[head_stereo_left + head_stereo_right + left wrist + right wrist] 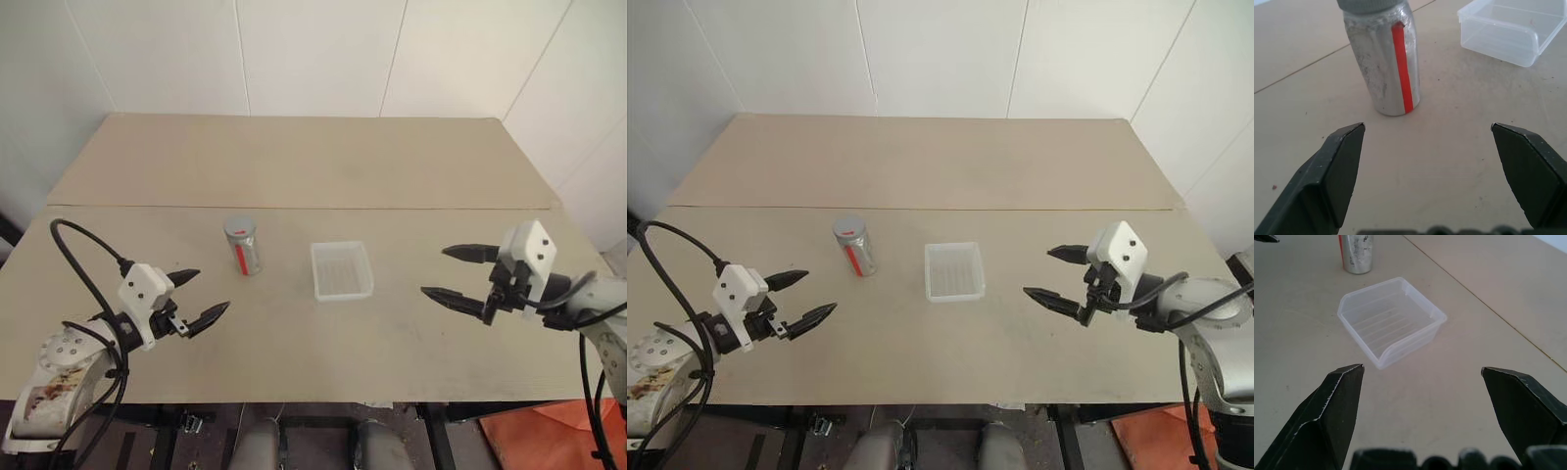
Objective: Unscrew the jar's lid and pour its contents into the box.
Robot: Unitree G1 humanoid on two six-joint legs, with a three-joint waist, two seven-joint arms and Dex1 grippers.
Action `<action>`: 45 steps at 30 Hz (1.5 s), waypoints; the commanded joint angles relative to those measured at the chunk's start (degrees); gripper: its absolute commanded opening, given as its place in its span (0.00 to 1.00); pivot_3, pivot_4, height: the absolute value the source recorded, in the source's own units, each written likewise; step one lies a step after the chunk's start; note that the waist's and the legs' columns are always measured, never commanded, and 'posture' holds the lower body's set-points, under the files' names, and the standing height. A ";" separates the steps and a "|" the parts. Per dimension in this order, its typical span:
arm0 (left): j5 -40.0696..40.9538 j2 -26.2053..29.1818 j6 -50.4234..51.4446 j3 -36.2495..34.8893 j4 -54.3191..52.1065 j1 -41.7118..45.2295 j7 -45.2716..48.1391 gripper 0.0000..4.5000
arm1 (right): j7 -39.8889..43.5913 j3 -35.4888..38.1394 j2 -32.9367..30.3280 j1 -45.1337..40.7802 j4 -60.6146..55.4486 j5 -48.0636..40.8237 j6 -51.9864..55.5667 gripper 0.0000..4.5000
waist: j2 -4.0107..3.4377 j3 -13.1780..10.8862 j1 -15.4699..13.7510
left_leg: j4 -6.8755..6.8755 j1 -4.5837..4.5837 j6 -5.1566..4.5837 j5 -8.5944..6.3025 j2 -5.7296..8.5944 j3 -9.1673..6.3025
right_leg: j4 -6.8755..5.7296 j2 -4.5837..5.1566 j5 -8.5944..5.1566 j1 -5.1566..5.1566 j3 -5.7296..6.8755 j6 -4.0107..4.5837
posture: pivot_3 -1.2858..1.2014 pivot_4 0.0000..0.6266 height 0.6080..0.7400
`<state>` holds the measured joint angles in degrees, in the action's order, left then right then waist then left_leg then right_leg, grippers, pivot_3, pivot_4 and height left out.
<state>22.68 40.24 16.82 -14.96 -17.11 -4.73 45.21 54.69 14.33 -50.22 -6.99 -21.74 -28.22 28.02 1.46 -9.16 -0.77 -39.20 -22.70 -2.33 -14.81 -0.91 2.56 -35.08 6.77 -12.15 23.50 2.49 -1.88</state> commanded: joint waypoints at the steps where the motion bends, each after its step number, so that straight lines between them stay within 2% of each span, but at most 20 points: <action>1: -0.12 -1.10 -0.71 -0.62 -0.87 1.52 -1.90 1.00 | -2.35 0.58 0.12 0.41 -1.93 1.26 -0.30 1.00 | 0.00 0.00 -0.03 | 0.00 0.00 0.00 0.00 0.00 0.00 | 0.00 0.00 0.00 0.00 -0.01 0.00 | 0.52 0.24 1.00; 5: -0.71 -2.18 -0.77 -0.02 -1.02 2.08 -3.06 1.00 | -2.36 -1.00 0.45 0.49 -1.70 1.89 -1.32 1.00 | 0.00 0.00 0.01 | 0.00 0.00 0.00 0.00 0.01 0.02 | -0.01 0.00 0.01 -0.01 -0.01 -0.01 | 0.52 0.24 1.00; 12: -0.08 -5.28 0.15 -1.03 -5.52 -1.22 -6.61 1.00 | -2.52 -3.75 1.84 -4.91 -0.46 1.84 -1.37 1.00 | 0.00 0.00 0.25 | 0.00 0.06 0.00 -0.01 -0.03 0.08 | 0.00 -0.08 0.02 0.00 -0.12 -0.01 | 0.52 0.24 1.00; 17: -4.93 -12.33 -1.17 2.54 -8.08 -3.00 -15.12 1.00 | -0.13 -5.32 1.12 -8.15 1.22 2.51 -2.91 1.00 | 0.01 -0.01 -0.06 | 0.01 0.07 0.00 -0.01 -0.02 0.12 | 0.02 -0.08 0.04 -0.01 -0.16 -0.01 | 0.52 0.24 1.00; 21: -8.61 -16.41 -3.67 6.16 -6.68 -3.08 -18.04 1.00 | 2.03 -5.84 -0.17 -9.04 -0.04 2.33 -3.19 1.00 | 0.01 -0.01 -0.43 | -0.01 0.07 0.00 -0.01 -0.01 0.11 | 0.04 -0.08 0.06 -0.05 -0.15 -0.01 | 0.52 0.24 1.00; 26: -12.00 -21.38 -6.25 8.46 -2.69 1.87 -23.24 1.00 | 4.53 -6.22 -0.49 -9.94 -0.87 0.79 -3.07 1.00 | 0.01 -0.01 -0.44 | -0.01 0.08 -0.01 -0.01 -0.01 0.12 | 0.03 -0.09 0.07 -0.04 -0.15 0.00 | 0.52 0.24 1.00; 33: -15.53 -24.09 -8.26 11.57 4.97 9.93 -25.89 1.00 | 4.66 -6.70 0.53 -11.27 -1.82 0.45 -3.36 1.00 | 0.01 -0.01 -0.37 | -0.01 0.11 -0.01 -0.01 0.04 0.12 | 0.05 -0.14 0.09 -0.08 -0.15 0.00 | 0.52 0.24 1.00; 45: -21.07 -28.10 -13.91 13.43 12.66 16.96 -32.77 1.00 | 2.83 -6.57 1.78 -9.90 -2.72 1.46 -5.22 1.00 | 0.02 -0.01 -0.30 | -0.02 0.10 -0.01 -0.01 0.03 0.12 | 0.04 -0.12 0.12 -0.09 -0.15 -0.03 | 0.52 0.24 1.00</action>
<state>2.26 12.30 5.04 -1.17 -4.29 11.21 13.43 58.33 5.96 -48.50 -16.81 -23.09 -26.47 24.18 1.48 -9.17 -1.07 -39.21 -22.60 -2.34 -14.82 -0.88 2.68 -35.03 6.65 -12.02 23.41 2.34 -1.91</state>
